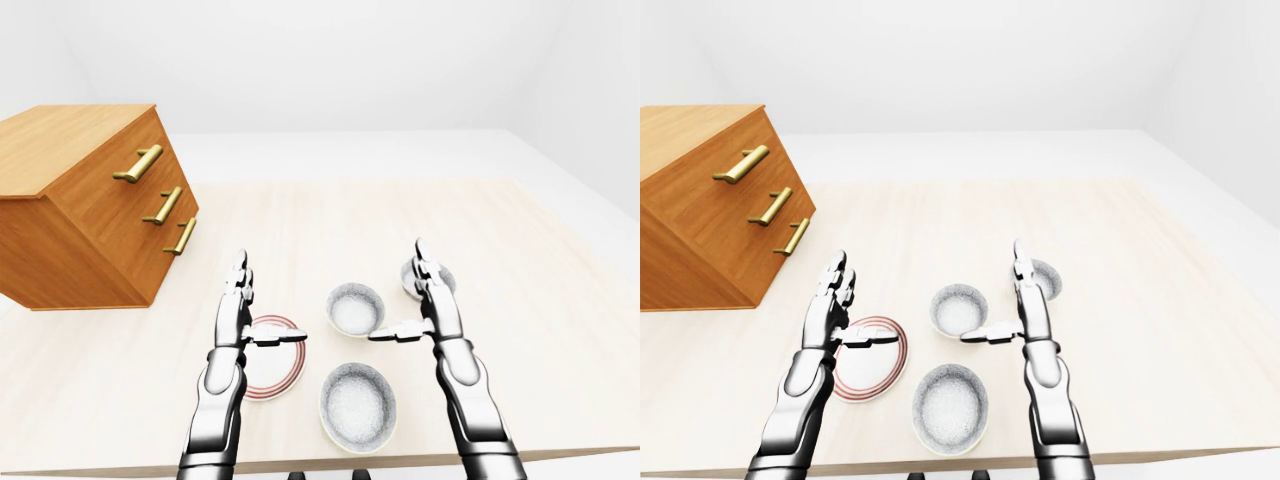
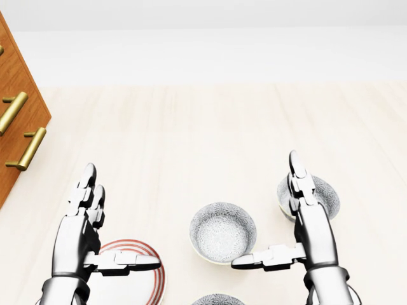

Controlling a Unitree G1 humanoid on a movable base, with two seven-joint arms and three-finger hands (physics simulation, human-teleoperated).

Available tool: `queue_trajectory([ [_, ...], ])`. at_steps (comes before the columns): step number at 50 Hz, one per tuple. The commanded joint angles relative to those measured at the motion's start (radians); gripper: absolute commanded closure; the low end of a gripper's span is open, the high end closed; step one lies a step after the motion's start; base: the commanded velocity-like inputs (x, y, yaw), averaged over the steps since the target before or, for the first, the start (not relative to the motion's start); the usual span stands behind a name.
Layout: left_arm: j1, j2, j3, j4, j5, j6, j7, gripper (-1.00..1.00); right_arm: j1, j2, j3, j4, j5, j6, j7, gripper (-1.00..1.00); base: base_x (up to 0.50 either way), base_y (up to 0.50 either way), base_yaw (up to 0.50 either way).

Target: Stack the bowl at the front on the bowl in the middle.

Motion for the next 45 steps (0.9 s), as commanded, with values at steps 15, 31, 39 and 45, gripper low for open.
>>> queue_trajectory([
  [15,0.001,0.001,0.005,-0.006,-0.008,0.006,0.004,-1.00,0.014,-0.075,-0.089,-0.232,-0.403,0.000,0.010,-1.00,0.00,0.00,0.00],
  [31,0.003,0.001,0.005,-0.013,-0.009,0.010,0.005,-1.00,0.021,-0.100,-0.141,-0.260,-0.624,-0.010,-0.019,-1.00,0.00,0.00,0.00],
  [39,0.004,0.001,0.005,-0.018,-0.009,0.012,0.005,-1.00,0.026,-0.111,-0.151,-0.256,-0.734,-0.010,-0.048,-1.00,0.00,0.00,0.00],
  [45,0.000,0.001,0.007,-0.004,-0.010,0.002,0.004,-1.00,0.026,-0.126,-0.154,-0.235,-0.845,-0.010,-0.097,-1.00,0.00,0.00,0.00],
])
